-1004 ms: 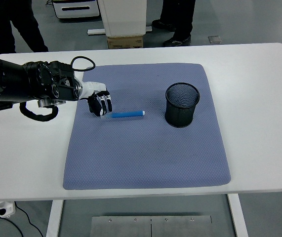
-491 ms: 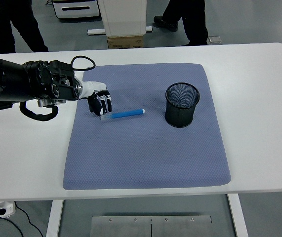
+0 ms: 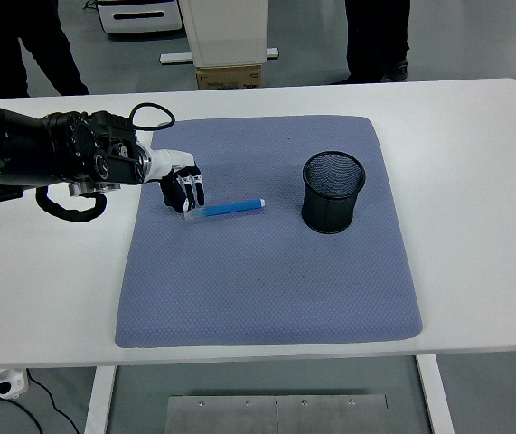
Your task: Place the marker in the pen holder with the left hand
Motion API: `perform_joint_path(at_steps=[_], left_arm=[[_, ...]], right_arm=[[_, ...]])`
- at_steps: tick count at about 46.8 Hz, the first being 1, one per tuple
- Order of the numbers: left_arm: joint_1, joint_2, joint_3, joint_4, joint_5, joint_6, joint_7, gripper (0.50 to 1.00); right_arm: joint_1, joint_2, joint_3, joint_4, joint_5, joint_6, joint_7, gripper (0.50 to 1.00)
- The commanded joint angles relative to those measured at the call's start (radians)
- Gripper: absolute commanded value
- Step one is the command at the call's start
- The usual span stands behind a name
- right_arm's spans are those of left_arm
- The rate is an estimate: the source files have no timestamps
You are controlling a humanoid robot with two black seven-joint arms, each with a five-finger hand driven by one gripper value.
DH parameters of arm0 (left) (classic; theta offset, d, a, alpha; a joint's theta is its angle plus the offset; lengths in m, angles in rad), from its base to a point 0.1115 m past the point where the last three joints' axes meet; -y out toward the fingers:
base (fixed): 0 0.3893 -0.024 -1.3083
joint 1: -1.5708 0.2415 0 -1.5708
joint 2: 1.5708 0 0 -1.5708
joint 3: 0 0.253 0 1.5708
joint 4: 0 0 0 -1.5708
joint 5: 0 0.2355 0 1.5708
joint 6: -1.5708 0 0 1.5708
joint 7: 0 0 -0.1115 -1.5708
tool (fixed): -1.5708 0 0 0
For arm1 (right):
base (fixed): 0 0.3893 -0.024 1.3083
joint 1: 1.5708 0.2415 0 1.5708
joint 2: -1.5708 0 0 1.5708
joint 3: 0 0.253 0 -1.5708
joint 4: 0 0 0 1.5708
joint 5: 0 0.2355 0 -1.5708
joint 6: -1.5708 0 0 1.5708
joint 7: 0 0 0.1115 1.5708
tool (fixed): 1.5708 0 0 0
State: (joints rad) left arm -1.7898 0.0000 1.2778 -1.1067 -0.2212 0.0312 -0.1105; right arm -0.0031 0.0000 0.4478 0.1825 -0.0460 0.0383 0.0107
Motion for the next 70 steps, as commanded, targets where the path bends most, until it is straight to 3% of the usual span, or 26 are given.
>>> perform_joint_path(at_steps=[1,6,70], left_arm=[[0.000,0.000,0.000,-0.001,0.000,0.001,0.000,0.566],[0.000,0.000,0.000,-0.001,0.000,0.001,0.000,0.599],[0.004,0.000,-0.012,-0.032,0.023,0.001,-0.005,0.596]], right_arm=[[0.000,0.000,0.000,0.000,0.000,0.000,0.000,1.000],[0.000,0.000,-0.001,0.000,0.000,0.000,0.000,1.000],[0.000,0.000,0.000,0.000,0.000,0.000,0.000,1.000]])
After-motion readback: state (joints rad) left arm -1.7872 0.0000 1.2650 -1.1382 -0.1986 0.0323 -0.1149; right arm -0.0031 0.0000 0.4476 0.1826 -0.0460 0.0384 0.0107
